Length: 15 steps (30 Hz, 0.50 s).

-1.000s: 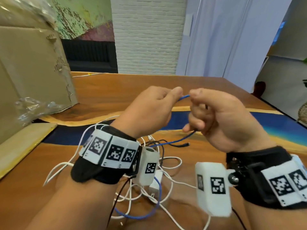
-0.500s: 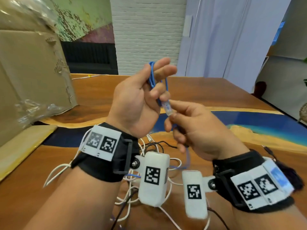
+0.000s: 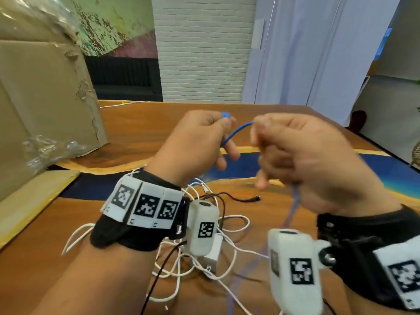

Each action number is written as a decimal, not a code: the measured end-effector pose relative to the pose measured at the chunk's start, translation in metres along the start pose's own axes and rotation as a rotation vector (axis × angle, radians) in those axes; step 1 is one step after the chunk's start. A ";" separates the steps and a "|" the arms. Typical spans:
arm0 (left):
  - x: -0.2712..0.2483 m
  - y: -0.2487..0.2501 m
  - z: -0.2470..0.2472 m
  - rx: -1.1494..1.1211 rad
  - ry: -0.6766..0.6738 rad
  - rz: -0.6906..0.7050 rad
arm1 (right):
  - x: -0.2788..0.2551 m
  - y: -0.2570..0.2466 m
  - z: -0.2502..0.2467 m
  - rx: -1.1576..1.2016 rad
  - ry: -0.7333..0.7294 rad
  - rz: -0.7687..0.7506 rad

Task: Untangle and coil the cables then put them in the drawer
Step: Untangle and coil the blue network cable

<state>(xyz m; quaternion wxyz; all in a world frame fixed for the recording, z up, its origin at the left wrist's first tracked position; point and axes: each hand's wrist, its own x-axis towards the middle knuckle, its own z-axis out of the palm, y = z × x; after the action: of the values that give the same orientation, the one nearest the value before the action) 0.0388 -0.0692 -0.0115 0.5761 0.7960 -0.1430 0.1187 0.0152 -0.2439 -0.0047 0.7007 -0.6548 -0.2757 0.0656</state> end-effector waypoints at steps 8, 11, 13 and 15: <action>-0.007 0.010 0.000 -0.486 -0.258 -0.086 | 0.007 0.013 -0.025 0.032 0.252 -0.063; -0.005 0.013 0.005 -0.967 -0.317 -0.100 | 0.012 0.023 -0.020 0.153 0.225 -0.006; -0.006 0.015 0.010 -1.130 -0.299 -0.063 | 0.016 0.033 -0.011 0.132 0.203 0.042; -0.006 0.016 0.013 -1.170 -0.251 -0.020 | 0.017 0.038 -0.002 0.056 0.166 0.067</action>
<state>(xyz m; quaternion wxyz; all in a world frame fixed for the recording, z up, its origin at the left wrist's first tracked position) 0.0274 -0.0860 -0.0032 0.8986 0.3556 -0.2443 -0.0802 0.0404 -0.2326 -0.0360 0.7365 -0.6471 -0.1926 0.0422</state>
